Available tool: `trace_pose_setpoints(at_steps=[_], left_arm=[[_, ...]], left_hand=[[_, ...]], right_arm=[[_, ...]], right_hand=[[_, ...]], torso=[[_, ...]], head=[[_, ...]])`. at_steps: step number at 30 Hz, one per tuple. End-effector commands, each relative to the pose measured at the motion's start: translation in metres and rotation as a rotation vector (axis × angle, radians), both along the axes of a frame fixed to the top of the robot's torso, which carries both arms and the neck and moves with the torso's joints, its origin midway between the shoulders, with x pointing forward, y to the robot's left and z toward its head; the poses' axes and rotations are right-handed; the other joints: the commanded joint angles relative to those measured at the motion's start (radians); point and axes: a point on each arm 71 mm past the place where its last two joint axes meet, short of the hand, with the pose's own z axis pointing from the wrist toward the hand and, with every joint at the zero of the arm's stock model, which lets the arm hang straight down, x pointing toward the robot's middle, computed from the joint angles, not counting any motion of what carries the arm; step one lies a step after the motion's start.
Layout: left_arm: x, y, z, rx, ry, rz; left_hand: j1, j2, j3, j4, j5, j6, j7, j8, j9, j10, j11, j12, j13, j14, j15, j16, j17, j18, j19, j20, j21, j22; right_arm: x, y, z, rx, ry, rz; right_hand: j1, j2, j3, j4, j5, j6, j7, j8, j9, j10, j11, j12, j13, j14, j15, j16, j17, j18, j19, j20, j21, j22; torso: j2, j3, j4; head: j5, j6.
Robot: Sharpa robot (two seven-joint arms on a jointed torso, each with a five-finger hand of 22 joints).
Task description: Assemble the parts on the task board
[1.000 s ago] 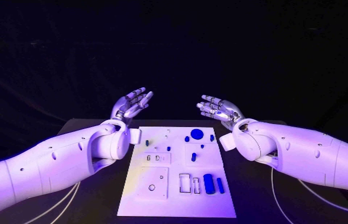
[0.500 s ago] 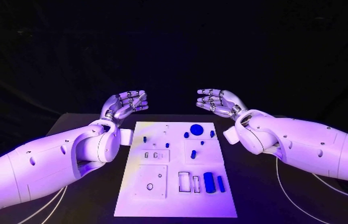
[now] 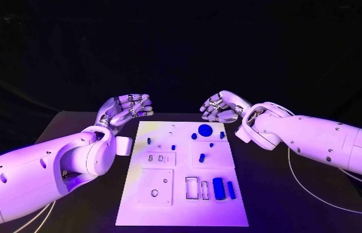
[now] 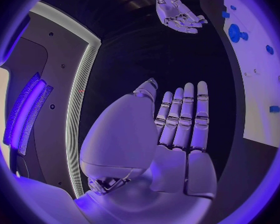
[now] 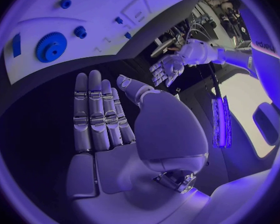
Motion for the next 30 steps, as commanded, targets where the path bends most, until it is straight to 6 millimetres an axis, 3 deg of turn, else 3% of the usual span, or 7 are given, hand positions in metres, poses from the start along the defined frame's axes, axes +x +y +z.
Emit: trace_pose_setpoints(at_steps=[1, 5, 7, 8, 10, 15, 30], left_arm=[[-0.005, -0.007, 0.005, -0.016, -0.006, -0.064], [-0.009, -0.009, 0.007, -0.021, -0.005, -0.079], [-0.010, -0.009, 0.008, -0.023, -0.004, -0.085], [-0.010, -0.010, 0.008, -0.024, -0.004, -0.087], [-0.011, -0.011, 0.008, -0.026, -0.003, -0.092], [-0.011, -0.012, 0.008, -0.028, 0.000, -0.101], [-0.014, -0.011, 0.010, -0.031, 0.004, -0.113]], left_hand=[[0.003, -0.006, 0.008, -0.001, 0.000, 0.007, 0.022, 0.004, -0.001, 0.008, -0.001, -0.004, 0.000, 0.008, -0.001, 0.004, 0.002, 0.012, 0.008, 0.000, 0.004, -0.002], [0.002, -0.007, 0.009, 0.000, 0.000, 0.008, 0.021, 0.004, -0.001, 0.011, -0.001, -0.005, 0.000, 0.011, -0.002, 0.005, 0.004, 0.012, 0.010, -0.001, 0.005, -0.002], [0.002, -0.007, 0.009, 0.000, 0.000, 0.008, 0.021, 0.004, -0.001, 0.011, -0.001, -0.005, 0.000, 0.011, -0.002, 0.005, 0.004, 0.012, 0.010, -0.001, 0.005, -0.002], [0.002, -0.008, 0.010, 0.001, 0.000, 0.008, 0.021, 0.004, -0.001, 0.011, -0.001, -0.006, 0.000, 0.011, -0.002, 0.005, 0.004, 0.012, 0.011, -0.001, 0.005, -0.002], [0.002, -0.008, 0.010, 0.001, 0.000, 0.008, 0.021, 0.004, -0.001, 0.011, -0.001, -0.006, 0.000, 0.011, -0.002, 0.005, 0.004, 0.012, 0.011, -0.001, 0.005, -0.002], [0.000, -0.009, 0.010, 0.002, -0.001, 0.008, 0.022, 0.003, -0.002, 0.011, -0.001, -0.007, -0.001, 0.012, -0.002, 0.005, 0.005, 0.012, 0.012, -0.002, 0.005, -0.003], [-0.004, -0.012, 0.010, 0.004, -0.001, 0.006, 0.024, 0.001, -0.003, 0.010, 0.000, -0.011, -0.002, 0.012, -0.001, 0.004, 0.006, 0.011, 0.014, -0.002, 0.005, -0.003]], right_arm=[[-0.002, 0.006, -0.003, -0.341, -0.094, 0.027], [-0.004, 0.013, -0.001, -0.440, -0.147, 0.033], [-0.005, 0.017, -0.001, -0.477, -0.167, 0.036], [-0.005, 0.019, -0.001, -0.488, -0.175, 0.037], [-0.005, 0.023, -0.001, -0.511, -0.191, 0.041], [-0.005, 0.032, -0.002, -0.537, -0.210, 0.050], [-0.006, 0.044, -0.011, -0.603, -0.199, 0.075]], right_hand=[[-0.013, -0.022, -0.015, 0.014, -0.003, 0.018, -0.012, 0.000, 0.006, 0.032, -0.019, -0.003, 0.009, 0.099, -0.029, 0.067, 0.058, 0.005, 0.083, -0.033, 0.066, 0.034], [-0.026, -0.057, -0.008, 0.040, 0.037, 0.021, -0.023, -0.019, 0.016, 0.032, -0.032, -0.027, 0.036, 0.202, -0.048, 0.271, 0.230, 0.000, 0.179, -0.067, 0.204, 0.123], [-0.033, -0.063, -0.003, 0.053, 0.038, 0.021, -0.018, -0.024, 0.020, 0.017, -0.026, -0.038, 0.043, 0.205, -0.049, 0.380, 0.337, -0.022, 0.224, -0.067, 0.347, 0.300], [-0.034, -0.069, 0.002, 0.060, 0.038, 0.017, -0.016, -0.029, 0.023, 0.009, -0.023, -0.039, 0.048, 0.151, -0.047, 0.327, 0.283, -0.054, 0.296, -0.067, 0.528, 0.536], [-0.034, -0.079, 0.009, 0.073, 0.041, 0.015, -0.013, -0.034, 0.031, -0.013, -0.018, -0.041, 0.057, 0.139, -0.044, 0.347, 0.289, -0.085, 0.350, -0.066, 0.710, 0.775], [-0.029, -0.088, 0.021, 0.092, 0.052, 0.003, -0.009, -0.046, 0.045, -0.041, -0.010, -0.038, 0.072, 0.126, -0.038, 0.373, 0.291, -0.126, 0.422, -0.060, 0.940, 1.094], [-0.018, -0.092, 0.028, 0.103, 0.064, -0.011, -0.009, -0.058, 0.061, -0.078, -0.008, -0.042, 0.080, 0.118, -0.035, 0.389, 0.286, -0.139, 0.438, -0.048, 1.007, 1.195]], torso=[[0.028, -0.0050, 0.0114], [0.042, -0.0077, 0.0143], [0.048, -0.0091, 0.0150], [0.051, -0.0097, 0.0153], [0.058, -0.0105, 0.0169], [0.063, -0.0112, 0.0211], [0.078, -0.0137, 0.0268]], head=[[-0.008, 0.003], [-0.013, 0.005], [-0.015, 0.006], [-0.015, 0.007], [-0.016, 0.008], [-0.020, 0.004], [-0.023, -0.001]])
